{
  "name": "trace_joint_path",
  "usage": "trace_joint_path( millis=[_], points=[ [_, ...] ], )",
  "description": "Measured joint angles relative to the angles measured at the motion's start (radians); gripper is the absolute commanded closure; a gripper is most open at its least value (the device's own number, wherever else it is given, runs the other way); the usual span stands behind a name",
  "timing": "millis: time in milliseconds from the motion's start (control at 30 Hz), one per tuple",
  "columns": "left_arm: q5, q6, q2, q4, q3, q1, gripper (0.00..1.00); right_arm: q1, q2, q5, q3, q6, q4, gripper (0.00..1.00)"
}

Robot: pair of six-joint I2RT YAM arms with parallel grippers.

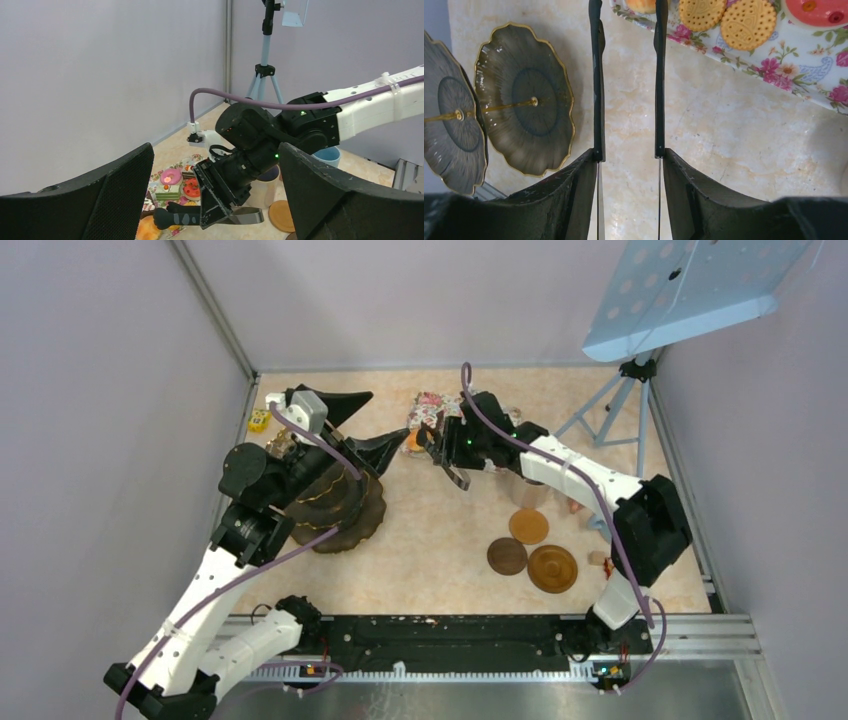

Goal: Serve the afternoon tea

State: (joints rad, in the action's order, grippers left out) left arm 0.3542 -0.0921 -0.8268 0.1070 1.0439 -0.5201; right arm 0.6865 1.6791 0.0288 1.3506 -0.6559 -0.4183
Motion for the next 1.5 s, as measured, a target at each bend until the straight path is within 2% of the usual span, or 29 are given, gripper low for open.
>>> trace_joint_path(
  millis=[567, 1033, 1500],
  points=[
    [0.003, -0.010, 0.019, 0.006, -0.006, -0.015, 0.01, -0.063, 0.183, -0.039, 0.233, 0.006, -0.130, 0.50],
    [-0.008, -0.009, 0.039, 0.006, -0.008, -0.024, 0.01, -0.128, 0.216, -0.099, 0.320, 0.301, -0.259, 0.50],
    [-0.015, 0.005, 0.039, 0.006, -0.008, -0.024, 0.01, -0.146, 0.294, -0.105, 0.406, 0.483, -0.275, 0.50]
  ],
)
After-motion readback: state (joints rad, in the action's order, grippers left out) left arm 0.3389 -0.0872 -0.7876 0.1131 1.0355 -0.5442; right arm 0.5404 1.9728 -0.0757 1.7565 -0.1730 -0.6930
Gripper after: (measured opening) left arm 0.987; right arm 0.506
